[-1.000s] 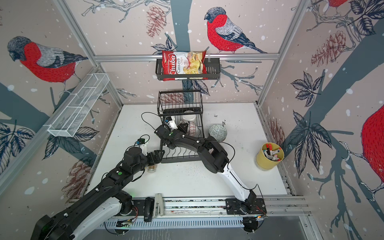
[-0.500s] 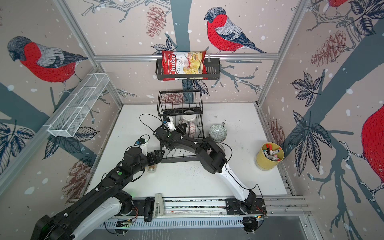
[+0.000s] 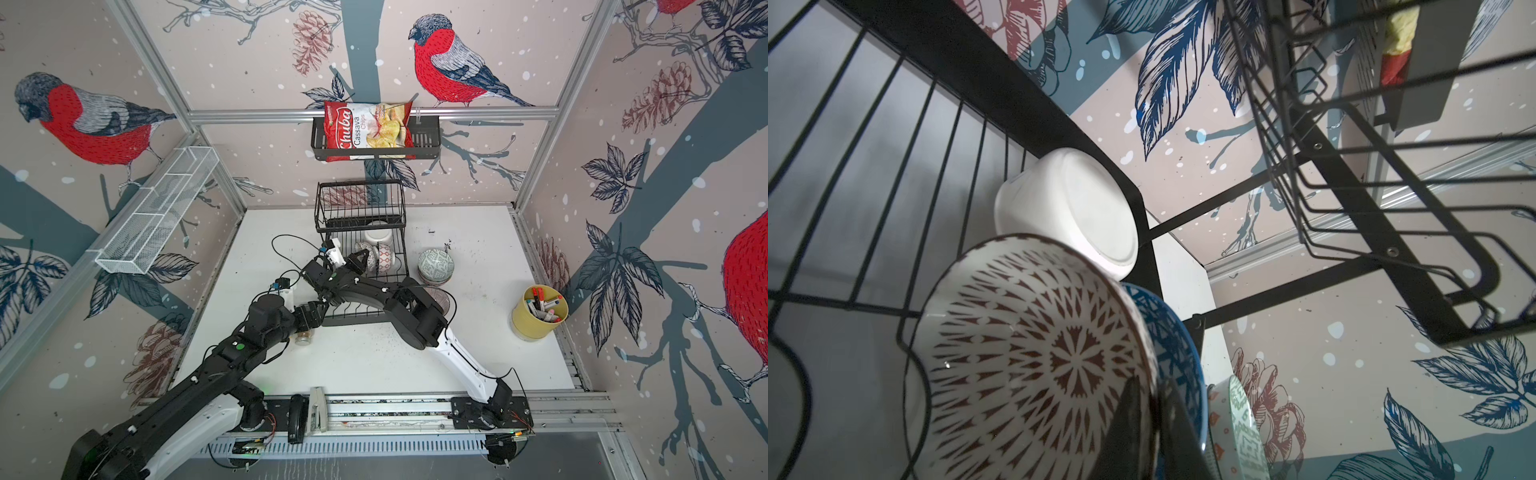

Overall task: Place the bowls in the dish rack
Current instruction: 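Open the right gripper and release the maroon bowl upright in the rack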

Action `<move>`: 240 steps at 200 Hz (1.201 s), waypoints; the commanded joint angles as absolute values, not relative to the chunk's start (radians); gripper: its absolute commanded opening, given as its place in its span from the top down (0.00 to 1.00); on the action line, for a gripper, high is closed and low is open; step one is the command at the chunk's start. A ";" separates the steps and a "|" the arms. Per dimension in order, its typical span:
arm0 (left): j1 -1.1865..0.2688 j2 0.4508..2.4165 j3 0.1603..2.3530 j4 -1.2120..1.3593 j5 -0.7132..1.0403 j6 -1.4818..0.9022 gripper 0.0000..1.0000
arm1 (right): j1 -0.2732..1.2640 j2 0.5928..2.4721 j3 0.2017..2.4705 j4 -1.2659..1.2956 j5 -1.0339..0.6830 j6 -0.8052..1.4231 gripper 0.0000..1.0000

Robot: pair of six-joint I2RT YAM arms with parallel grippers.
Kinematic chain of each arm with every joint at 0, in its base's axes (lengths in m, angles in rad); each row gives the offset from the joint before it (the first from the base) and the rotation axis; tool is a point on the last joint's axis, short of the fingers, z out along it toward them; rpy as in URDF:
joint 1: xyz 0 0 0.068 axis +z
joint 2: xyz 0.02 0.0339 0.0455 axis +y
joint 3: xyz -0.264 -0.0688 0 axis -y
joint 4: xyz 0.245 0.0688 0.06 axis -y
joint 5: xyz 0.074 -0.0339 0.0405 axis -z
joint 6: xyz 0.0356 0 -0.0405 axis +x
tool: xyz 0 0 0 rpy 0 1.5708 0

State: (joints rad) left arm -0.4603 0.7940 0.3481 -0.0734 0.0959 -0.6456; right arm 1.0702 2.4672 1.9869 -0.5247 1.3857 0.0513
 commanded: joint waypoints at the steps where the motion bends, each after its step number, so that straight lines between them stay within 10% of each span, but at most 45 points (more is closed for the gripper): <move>1: -0.459 0.793 0.351 -0.015 0.090 -0.634 0.07 | 1.079 2.476 1.992 -0.543 1.325 0.054 0.86; 240: -0.459 0.797 0.365 -0.032 0.100 -0.633 0.06 | 1.075 2.391 2.017 -0.593 1.135 0.166 0.41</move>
